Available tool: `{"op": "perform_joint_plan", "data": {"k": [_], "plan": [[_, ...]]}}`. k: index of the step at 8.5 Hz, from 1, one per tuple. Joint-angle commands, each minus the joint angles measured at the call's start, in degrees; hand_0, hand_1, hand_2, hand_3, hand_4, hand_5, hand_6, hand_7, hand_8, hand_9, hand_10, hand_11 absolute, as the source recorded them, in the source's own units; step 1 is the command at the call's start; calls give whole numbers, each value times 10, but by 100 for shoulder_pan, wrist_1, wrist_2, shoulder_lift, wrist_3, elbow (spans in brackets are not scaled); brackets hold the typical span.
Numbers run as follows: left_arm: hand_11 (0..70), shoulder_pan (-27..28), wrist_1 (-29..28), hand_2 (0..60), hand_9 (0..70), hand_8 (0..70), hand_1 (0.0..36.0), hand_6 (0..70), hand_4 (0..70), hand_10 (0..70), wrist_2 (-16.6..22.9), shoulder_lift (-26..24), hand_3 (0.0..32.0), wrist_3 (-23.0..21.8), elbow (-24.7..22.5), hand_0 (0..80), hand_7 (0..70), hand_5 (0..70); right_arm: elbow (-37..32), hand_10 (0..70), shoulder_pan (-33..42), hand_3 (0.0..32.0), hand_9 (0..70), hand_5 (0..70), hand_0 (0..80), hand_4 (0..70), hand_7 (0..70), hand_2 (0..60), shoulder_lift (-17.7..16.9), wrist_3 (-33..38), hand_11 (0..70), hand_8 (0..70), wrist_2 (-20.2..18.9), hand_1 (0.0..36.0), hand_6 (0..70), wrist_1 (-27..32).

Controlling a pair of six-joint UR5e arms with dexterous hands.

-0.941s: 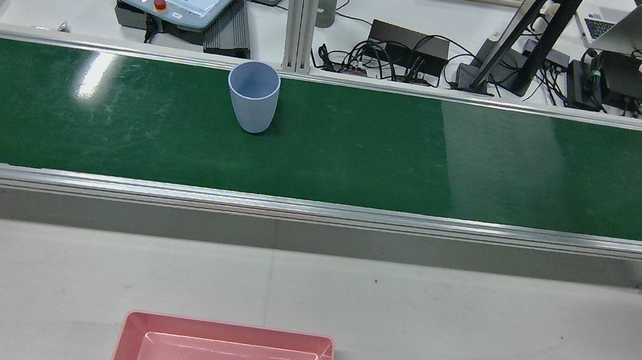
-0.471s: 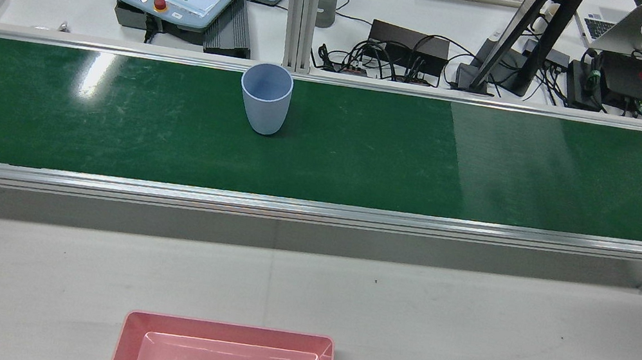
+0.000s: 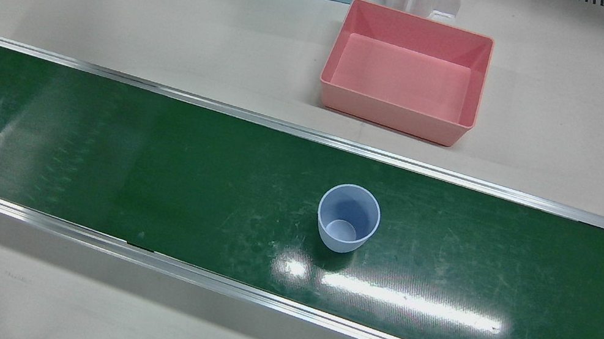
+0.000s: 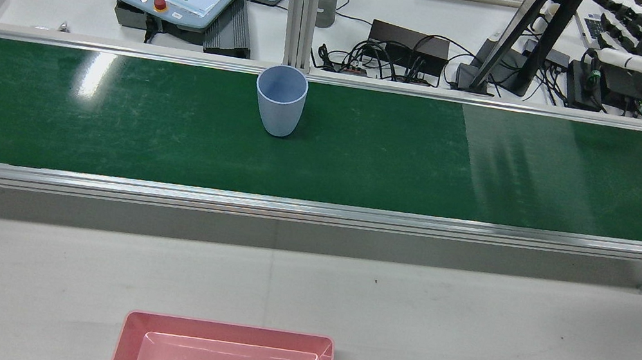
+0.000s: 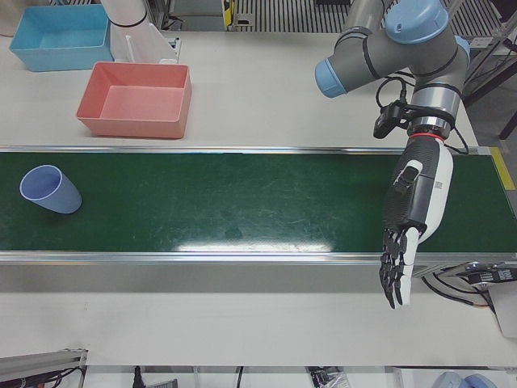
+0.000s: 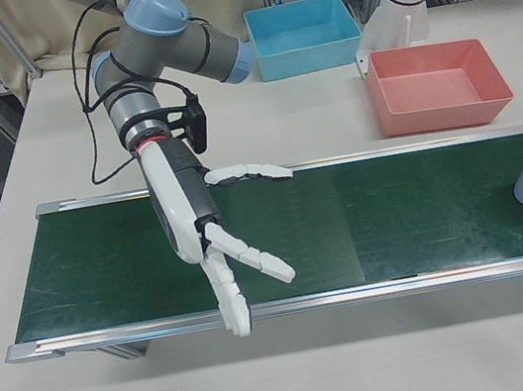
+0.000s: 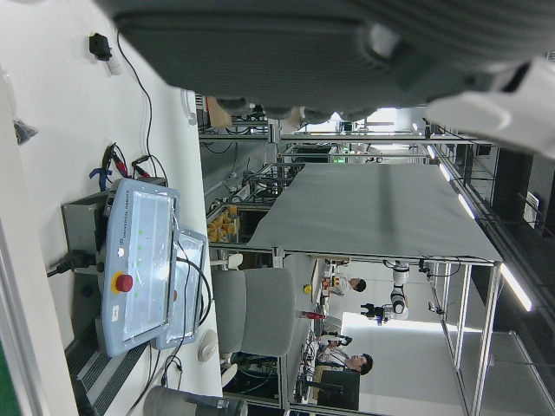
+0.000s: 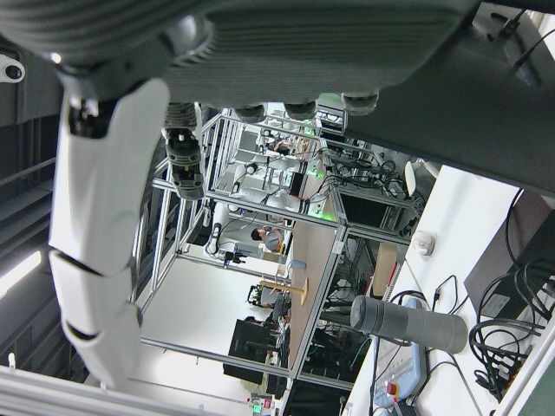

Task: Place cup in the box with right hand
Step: 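Move the right hand along the belt toward the light blue cup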

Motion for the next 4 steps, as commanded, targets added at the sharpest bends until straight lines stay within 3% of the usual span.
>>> {"op": "perform_joint_plan", "data": {"k": [1,2,3,4], "plan": [[0,0,6,0,0,0,0,0,0,0,0,0,0,4,-6,0,0,0,-8,0,-419,0,0,63,516,0,0,184,36,-332,0,0,11,262,0,318],[0,0,6,0,0,0,0,0,0,0,0,0,0,-5,-6,0,0,0,-8,0,-516,0,0,64,521,0,0,151,27,-506,0,0,20,253,0,318],[0,0,6,0,0,0,0,0,0,0,0,0,0,-5,-6,0,0,0,10,0,-596,0,0,64,549,0,0,55,53,-700,0,0,37,214,0,318],[0,0,6,0,0,0,0,0,0,0,0,0,0,4,-6,0,0,0,1,0,-727,0,0,65,569,0,0,28,53,-780,0,0,38,197,0,310]]}}
